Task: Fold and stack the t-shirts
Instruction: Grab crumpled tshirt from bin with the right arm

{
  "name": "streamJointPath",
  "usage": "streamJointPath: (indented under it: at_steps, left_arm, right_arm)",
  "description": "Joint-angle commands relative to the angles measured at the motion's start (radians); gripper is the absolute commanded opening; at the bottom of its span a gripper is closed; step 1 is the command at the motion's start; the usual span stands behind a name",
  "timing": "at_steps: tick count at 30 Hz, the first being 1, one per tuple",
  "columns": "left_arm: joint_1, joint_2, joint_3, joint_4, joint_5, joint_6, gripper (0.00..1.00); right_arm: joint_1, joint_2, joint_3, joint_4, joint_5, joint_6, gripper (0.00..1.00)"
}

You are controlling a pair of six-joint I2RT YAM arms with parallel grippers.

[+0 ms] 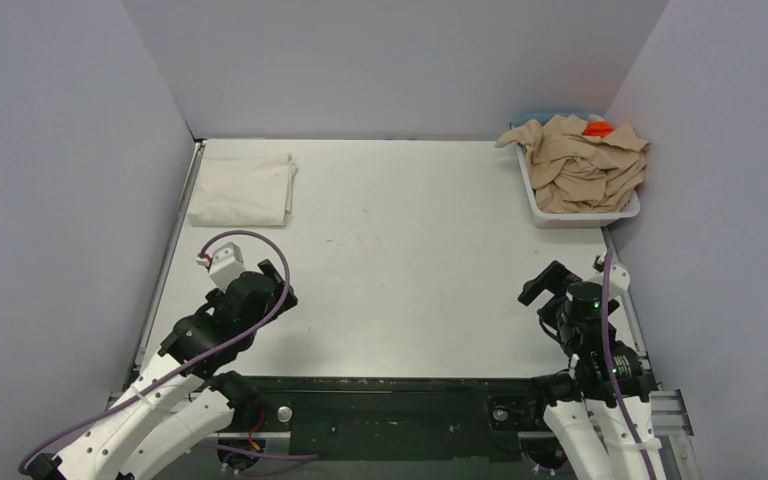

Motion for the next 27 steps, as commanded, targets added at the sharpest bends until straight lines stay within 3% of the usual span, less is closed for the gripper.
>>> streamJointPath:
  at_steps: [1, 5, 9, 18, 27]
  left_arm:
    - [-0.004, 0.032, 0.050, 0.073, -0.017, 0.027, 0.94]
    - [-0.002, 0.083, 0.069, 0.123, -0.017, 0.049, 0.94]
    - [-0.001, 0.139, 0.094, 0.178, -0.023, 0.080, 0.94]
    - [0.051, 0.264, 0.093, 0.256, -0.021, 0.111, 0.94]
    - [0.181, 0.337, 0.082, 0.333, 0.112, 0.161, 0.94]
  right_arm:
    - [-0.008, 0.040, 0.035, 0.090, 0.071, 0.035, 0.98]
    - [-0.008, 0.143, 0.094, 0.186, 0.105, 0.011, 0.99]
    - [-0.009, 0.363, 0.223, 0.252, 0.122, -0.066, 1.00]
    - [-0.024, 0.992, 0.739, 0.186, 0.226, -0.088, 0.99]
    - [-0.110, 1.483, 1.175, 0.288, 0.241, -0.147, 0.88]
